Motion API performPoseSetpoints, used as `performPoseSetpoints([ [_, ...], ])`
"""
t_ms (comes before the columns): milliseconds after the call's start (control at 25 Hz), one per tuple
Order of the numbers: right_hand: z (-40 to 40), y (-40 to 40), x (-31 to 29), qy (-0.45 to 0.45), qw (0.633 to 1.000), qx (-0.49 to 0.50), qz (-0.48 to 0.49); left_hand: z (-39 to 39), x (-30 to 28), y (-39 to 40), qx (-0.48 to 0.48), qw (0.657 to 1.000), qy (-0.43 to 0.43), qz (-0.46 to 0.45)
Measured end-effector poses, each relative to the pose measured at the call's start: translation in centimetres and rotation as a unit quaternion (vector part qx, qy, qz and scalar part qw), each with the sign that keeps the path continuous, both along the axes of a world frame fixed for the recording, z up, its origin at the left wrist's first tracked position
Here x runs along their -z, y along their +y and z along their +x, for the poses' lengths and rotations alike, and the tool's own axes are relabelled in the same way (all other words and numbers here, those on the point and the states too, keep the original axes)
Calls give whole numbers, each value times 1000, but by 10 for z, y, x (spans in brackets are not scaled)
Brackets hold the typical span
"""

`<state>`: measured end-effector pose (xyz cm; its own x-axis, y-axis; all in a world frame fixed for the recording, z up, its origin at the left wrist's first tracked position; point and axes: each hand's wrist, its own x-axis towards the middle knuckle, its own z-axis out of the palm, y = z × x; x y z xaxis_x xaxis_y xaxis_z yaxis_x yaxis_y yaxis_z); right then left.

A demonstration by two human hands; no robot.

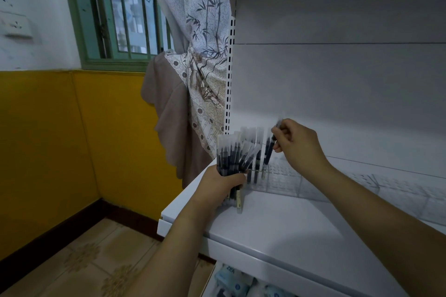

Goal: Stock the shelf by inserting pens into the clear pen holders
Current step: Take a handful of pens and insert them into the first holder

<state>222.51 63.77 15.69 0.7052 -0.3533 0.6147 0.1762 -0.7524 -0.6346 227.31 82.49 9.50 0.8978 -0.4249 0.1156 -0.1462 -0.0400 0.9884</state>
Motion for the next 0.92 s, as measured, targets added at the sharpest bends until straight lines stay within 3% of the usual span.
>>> performPoseSetpoints([
  [200, 2, 5, 23, 128, 981, 13, -148, 3, 3, 1, 13, 1000, 11, -20],
  [320, 1, 6, 23, 144, 977, 34, -151, 1, 2, 2, 23, 999, 7, -46],
  [480, -17, 13, 16, 129, 982, 92, -103, -2, -1, 1, 32, 998, 12, -62],
  [680, -29, 35, 8, 219, 966, -102, 92, -1, -2, 1, 37, 997, 3, -73],
  [800, -27, 40, 11, 149, 981, -68, 107, -1, -2, 1, 50, 995, 24, -86],
  [920, -28, 33, 2, 19, 989, -37, 143, 2, 1, 1, 48, 993, 52, -98],
])
